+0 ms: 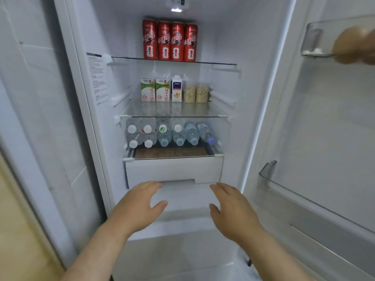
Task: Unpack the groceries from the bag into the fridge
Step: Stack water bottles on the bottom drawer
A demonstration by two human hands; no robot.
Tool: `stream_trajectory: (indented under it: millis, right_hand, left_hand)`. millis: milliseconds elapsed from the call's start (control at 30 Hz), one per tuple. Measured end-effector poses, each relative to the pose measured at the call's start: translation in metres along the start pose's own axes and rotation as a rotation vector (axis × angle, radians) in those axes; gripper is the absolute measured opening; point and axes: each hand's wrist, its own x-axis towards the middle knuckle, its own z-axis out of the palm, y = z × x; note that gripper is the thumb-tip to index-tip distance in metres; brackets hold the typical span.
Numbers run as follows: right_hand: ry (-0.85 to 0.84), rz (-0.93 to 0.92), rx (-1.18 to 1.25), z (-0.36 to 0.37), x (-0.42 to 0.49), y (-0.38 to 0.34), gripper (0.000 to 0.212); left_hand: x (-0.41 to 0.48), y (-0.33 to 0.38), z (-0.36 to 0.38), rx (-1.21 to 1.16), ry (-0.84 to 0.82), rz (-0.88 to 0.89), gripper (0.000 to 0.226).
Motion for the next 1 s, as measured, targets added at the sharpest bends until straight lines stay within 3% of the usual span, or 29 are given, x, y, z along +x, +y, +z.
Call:
stream_trajectory:
  millis: [300,400,567,667,800,1000]
  right_hand:
    - [0.055,0.129,-0.036,-0.02,-0.092,0.039,0.05]
    - [0.15,0.176,-0.041,-0.023,-0.12,0.055,0.046]
    - [0.227,0.223,-0.074,-0.042,-0.171,0.071,0.04]
    - [0.238,0.275,-0.088,-0.057,-0.206,0.085,0.041]
    - [0.254,0.323,-0.053,-0.074,-0.257,0.106,0.043]
    - [0.271,0.363,-0.071,-0.103,-0.331,0.127,0.039]
  left_hand:
    - [-0.026,0.068,0.021,-0.037,-0.053,0.161,0.055]
    - [-0.035,0.093,0.032,-0.057,-0.078,0.211,0.054]
    - [-0.057,0.142,0.044,-0.057,-0.138,0.319,0.073]
    - [-0.07,0.175,0.049,-0.056,-0.127,0.365,0.062]
    - [-0.097,0.217,0.056,-0.069,-0.189,0.371,0.087]
    - [-0.144,0.277,0.06,-0.062,-0.203,0.424,0.061]
